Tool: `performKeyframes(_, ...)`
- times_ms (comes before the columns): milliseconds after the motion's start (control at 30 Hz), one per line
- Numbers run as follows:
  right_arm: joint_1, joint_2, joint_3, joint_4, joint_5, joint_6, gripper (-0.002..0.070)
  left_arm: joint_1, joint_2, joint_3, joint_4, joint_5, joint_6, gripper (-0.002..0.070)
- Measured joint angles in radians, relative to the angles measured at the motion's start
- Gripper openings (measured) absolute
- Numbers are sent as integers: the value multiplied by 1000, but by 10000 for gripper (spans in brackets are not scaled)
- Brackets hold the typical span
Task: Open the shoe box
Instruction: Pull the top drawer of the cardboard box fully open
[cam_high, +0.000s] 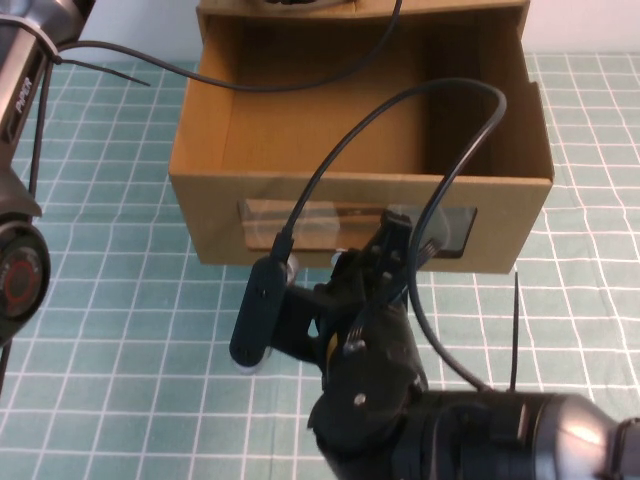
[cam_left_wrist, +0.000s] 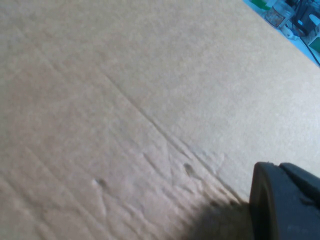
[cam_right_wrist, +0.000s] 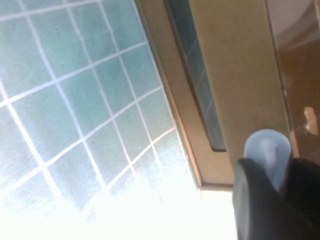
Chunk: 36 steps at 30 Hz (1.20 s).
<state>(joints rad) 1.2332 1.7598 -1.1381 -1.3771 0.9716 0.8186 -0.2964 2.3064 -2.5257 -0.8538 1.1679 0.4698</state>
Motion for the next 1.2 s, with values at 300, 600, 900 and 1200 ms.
performKeyframes(300, 20, 0, 2, 2, 36, 3, 102, 0, 0, 0, -1, 0, 0, -6)
performKeyframes(600, 18, -88, -3, 132, -80, -78, 411, 0, -21, 4, 3, 0, 0, -6)
performKeyframes(900, 21, -351, -6, 526, -259, -404, 425, 10, -135, 23, 127, 69, -27, -6)
performKeyframes(1200, 22, -672, -6, 623, -239, -441, 29, 43, -397, 26, 198, 93, -41, -6)
